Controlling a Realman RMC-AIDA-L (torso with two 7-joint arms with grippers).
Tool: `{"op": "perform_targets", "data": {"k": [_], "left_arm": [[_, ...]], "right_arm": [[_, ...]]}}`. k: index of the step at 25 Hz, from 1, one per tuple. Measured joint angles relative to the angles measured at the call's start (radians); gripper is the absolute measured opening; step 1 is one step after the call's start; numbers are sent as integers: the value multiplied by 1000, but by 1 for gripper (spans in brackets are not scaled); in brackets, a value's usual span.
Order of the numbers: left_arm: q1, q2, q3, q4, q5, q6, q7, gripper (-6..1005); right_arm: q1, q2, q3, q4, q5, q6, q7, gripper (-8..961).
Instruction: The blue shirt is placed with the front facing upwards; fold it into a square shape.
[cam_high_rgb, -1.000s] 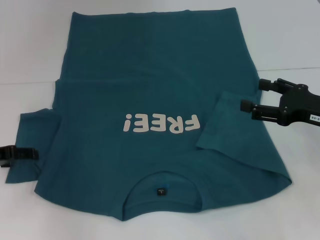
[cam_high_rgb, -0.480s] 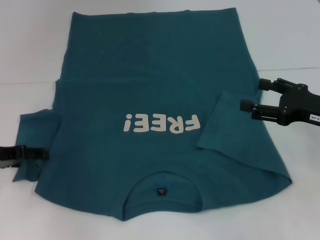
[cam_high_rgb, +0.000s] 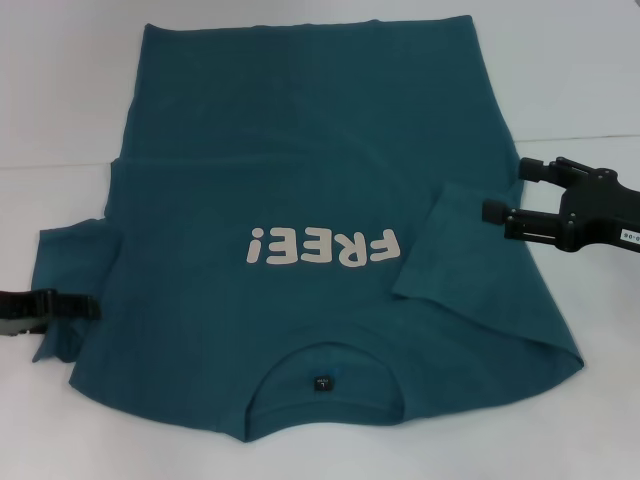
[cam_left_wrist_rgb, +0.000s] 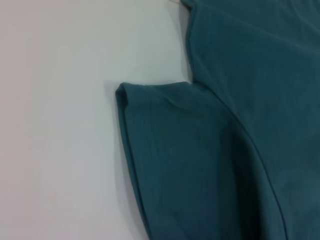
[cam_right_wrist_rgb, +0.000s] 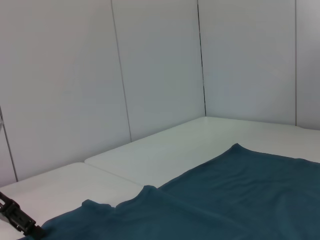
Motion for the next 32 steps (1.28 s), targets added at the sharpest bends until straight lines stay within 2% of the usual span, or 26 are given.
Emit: {"op": "perform_targets", "data": {"k": [6,11,20,26,32], "left_arm": [[0,0,-1,0,9,-9,-9,814],[0,-2,-1,0,18,-14,-28,577],[-3,-2,32,0,38,-35,-76,332],[-3,-2,36,0,39,-41,-87,109],[-4,-2,36,-13,39,-36,-85,58]], "right_arm": [[2,0,0,0,0,1,0,943],[4,0,0,0,0,1,0,943],[7,0,0,0,0,1,0,943],[8,0,0,0,0,1,0,943],[8,0,3,0,0,1,0,943]]}}
